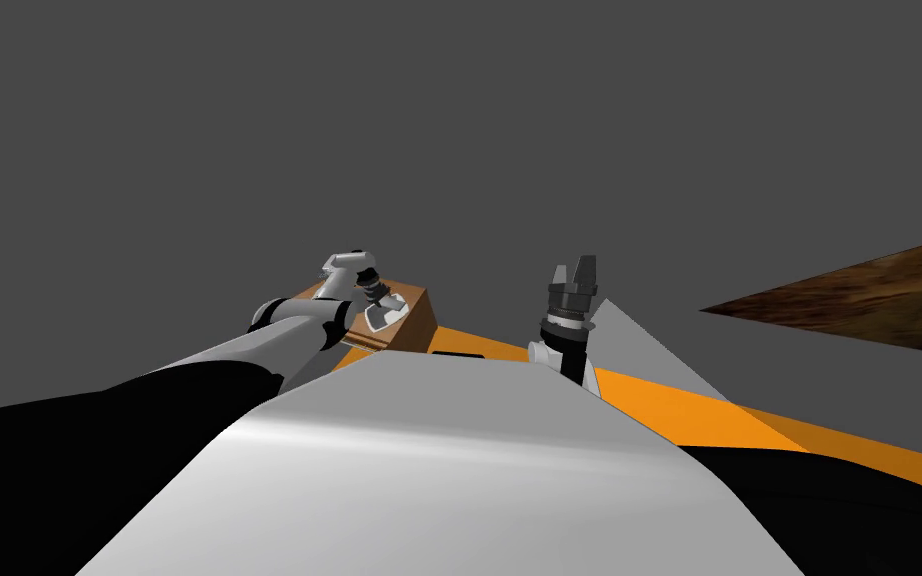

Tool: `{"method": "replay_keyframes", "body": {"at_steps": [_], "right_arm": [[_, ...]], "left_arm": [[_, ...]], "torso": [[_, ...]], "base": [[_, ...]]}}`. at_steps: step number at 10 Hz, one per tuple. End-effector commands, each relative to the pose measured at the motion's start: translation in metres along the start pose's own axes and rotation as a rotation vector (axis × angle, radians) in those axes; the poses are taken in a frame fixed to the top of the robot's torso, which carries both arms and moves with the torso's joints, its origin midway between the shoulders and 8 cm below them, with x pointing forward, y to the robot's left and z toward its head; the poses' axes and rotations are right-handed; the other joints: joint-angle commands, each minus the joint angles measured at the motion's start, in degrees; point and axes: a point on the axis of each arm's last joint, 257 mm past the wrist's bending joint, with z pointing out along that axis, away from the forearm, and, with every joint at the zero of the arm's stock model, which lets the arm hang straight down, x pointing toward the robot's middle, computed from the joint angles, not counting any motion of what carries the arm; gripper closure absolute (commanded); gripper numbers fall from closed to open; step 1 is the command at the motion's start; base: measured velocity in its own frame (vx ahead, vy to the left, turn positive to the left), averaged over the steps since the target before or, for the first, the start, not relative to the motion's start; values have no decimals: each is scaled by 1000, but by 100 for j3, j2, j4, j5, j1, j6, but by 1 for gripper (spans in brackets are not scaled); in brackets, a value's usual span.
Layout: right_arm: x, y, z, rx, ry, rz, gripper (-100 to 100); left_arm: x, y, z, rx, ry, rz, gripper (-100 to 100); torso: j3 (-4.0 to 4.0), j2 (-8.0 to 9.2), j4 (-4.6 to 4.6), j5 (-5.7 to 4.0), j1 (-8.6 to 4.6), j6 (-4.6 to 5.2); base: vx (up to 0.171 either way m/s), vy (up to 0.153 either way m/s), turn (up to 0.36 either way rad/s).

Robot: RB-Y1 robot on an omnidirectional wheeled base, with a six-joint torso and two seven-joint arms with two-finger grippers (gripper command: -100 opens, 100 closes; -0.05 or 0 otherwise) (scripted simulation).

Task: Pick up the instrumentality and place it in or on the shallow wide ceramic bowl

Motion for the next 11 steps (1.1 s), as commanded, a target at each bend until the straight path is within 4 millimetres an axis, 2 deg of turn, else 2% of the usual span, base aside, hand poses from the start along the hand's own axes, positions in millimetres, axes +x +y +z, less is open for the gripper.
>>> {"method": "replay_keyframes", "body": {"at_steps": [1, 2, 6, 7, 8, 11], "right_arm": [[0, 0, 0, 0, 0, 0, 0], [0, 0, 0, 0, 0, 0, 0], [0, 0, 0, 0, 0, 0, 0], [0, 0, 0, 0, 0, 0, 0], [0, 0, 0, 0, 0, 0, 0], [0, 0, 0, 0, 0, 0, 0]], "left_arm": [[0, 0, 0, 0, 0, 0, 100], [0, 0, 0, 1, 0, 1, -100], [0, 0, 1, 0, 0, 0, -100], [-1, 1, 1, -1, 0, 0, 0], [-3, 2, -13, -4, 3, 2, -100], [-6, 5, -32, -8, 7, 6, -100]], "torso": [[0, 0, 0, 0, 0, 0], [-13, -24, -4, -4, -16, 3], [-32, -56, -11, -9, -33, 6], [-33, -58, -10, -10, -35, 8], [-33, -59, -10, -10, -36, 9], [-37, -66, -12, -12, -42, 9]], "base": [[-50, 26, -1], [-11, 7, 3], [-1, 1, 0], [0, 0, 0], [9, -14, 13], [19, -14, 14]]}}
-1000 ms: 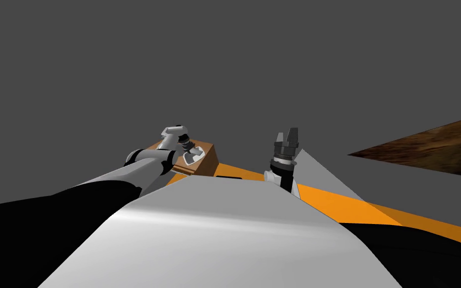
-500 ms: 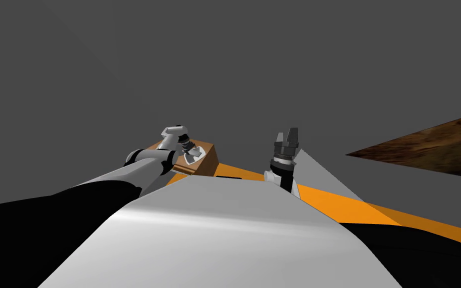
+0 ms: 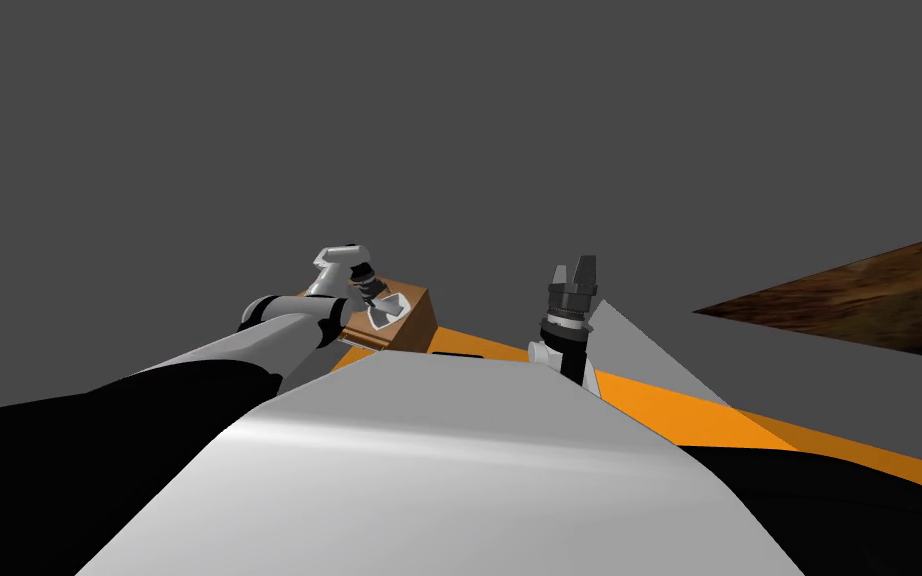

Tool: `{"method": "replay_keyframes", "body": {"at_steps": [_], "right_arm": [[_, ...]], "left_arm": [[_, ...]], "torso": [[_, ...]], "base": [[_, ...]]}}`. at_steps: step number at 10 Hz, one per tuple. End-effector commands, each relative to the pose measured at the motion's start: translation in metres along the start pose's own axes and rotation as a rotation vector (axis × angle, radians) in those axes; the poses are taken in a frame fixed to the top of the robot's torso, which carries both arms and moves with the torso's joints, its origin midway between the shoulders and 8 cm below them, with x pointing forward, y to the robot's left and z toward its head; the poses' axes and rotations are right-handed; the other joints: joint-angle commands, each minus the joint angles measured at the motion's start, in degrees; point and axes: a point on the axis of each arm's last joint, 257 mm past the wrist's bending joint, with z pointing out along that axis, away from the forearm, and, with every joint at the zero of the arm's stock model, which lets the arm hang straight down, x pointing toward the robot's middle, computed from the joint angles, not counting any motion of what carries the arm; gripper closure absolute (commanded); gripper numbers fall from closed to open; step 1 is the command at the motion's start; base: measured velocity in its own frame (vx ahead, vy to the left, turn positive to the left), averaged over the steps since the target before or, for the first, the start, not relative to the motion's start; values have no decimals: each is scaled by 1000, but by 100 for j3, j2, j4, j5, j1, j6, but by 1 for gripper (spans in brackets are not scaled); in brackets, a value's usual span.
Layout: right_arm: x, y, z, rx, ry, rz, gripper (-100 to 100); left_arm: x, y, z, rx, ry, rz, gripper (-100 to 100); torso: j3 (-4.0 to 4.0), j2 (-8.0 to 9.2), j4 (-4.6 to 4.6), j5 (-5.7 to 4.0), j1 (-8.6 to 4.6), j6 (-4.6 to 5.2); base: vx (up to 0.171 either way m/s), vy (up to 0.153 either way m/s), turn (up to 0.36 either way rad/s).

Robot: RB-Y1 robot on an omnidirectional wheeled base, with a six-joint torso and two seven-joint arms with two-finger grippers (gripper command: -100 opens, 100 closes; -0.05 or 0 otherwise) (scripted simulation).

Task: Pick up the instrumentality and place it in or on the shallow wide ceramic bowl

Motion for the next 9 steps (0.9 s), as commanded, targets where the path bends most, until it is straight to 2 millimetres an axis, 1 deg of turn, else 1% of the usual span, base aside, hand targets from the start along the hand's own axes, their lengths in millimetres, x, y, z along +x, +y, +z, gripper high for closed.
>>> {"method": "replay_keyframes", "body": {"at_steps": [1, 2, 3, 4, 9], "right_arm": [[0, 0, 0, 0, 0, 0, 0], [0, 0, 0, 0, 0, 0, 0], [0, 0, 0, 0, 0, 0, 0], [0, 0, 0, 0, 0, 0, 0], [0, 0, 0, 0, 0, 0, 0]], "left_arm": [[-2, 2, -15, -6, 5, 3, -100], [-3, 3, -19, -7, 6, 4, -100], [-2, 1, -16, -4, 4, 4, -100], [-1, 2, -17, -6, 5, 4, 0], [-1, 2, -16, -6, 5, 4, 0]], "torso": [[0, 0, 0, 0, 0, 0], [0, 0, 0, 0, -1, 0], [0, 0, 0, 0, -2, 1], [1, 3, 0, 1, 1, 1], [3, 6, 1, 2, 5, 1]], "base": [[19, -16, 20], [16, -17, 13], [7, -8, 2], [0, 0, 0], [0, 0, 0]]}}
